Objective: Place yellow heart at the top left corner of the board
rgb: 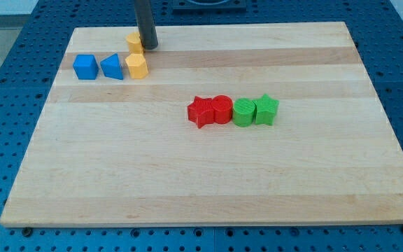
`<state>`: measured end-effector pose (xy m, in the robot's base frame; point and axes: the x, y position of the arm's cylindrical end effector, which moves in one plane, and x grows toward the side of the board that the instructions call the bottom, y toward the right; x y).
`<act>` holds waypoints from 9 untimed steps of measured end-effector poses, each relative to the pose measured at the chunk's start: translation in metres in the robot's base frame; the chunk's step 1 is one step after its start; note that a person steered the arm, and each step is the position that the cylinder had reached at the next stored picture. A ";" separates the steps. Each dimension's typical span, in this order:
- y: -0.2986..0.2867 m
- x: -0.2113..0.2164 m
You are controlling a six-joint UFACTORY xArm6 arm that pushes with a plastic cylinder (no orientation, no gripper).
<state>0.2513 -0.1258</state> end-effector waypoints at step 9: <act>-0.046 0.002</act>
<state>0.2528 -0.1718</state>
